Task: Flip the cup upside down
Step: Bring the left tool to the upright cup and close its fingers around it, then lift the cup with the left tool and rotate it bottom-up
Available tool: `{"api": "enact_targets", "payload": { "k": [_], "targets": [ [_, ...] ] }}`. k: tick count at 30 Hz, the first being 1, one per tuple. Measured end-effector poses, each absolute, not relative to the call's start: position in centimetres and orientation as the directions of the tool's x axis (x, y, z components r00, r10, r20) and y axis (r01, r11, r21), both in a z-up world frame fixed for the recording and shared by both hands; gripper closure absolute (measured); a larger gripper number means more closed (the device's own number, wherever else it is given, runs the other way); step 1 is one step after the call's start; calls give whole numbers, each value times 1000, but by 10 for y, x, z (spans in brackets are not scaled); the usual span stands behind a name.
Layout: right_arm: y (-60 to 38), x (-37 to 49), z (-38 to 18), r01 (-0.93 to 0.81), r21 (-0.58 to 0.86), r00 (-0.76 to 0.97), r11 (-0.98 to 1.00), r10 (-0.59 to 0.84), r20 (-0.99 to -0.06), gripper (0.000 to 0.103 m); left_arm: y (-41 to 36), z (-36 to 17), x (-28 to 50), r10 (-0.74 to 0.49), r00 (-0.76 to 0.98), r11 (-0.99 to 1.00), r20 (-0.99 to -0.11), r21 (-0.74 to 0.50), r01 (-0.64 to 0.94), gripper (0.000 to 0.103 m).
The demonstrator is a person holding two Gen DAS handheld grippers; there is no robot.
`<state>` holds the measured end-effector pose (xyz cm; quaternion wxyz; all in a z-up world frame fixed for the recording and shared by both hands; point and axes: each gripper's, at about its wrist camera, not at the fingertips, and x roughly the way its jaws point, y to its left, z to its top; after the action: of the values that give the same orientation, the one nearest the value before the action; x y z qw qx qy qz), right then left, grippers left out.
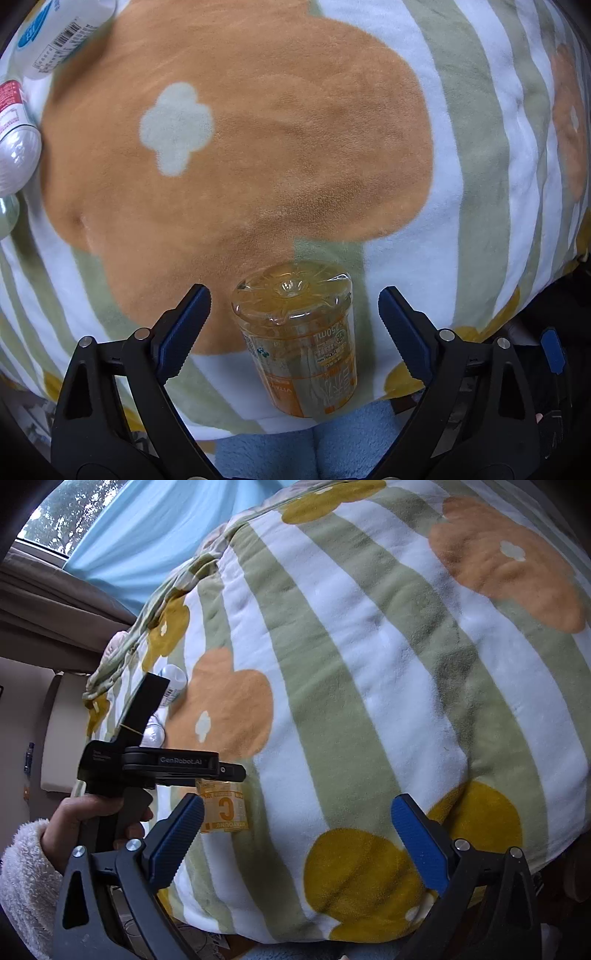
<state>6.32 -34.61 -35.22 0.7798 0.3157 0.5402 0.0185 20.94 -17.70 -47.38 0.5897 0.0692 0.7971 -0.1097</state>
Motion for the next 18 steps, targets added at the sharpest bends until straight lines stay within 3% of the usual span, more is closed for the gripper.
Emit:
{"api": "enact_targets", "payload": {
  "k": [2,11,18],
  "targets": [
    [-349,63,-350,307,528,431,792,380,-819,2,-179,-479,211,-7,-297,967,-955,-82,242,24],
    [-357,65,-348,280,541,442,793,393,-806,2,-183,-489,211,-12,-297,968,-955,-84,234,44],
    [-356,66,-347,240,536,442,809,400,-803,2,-180,-472,217,-37,-235,965,-971,-95,243,44]
  ]
}}
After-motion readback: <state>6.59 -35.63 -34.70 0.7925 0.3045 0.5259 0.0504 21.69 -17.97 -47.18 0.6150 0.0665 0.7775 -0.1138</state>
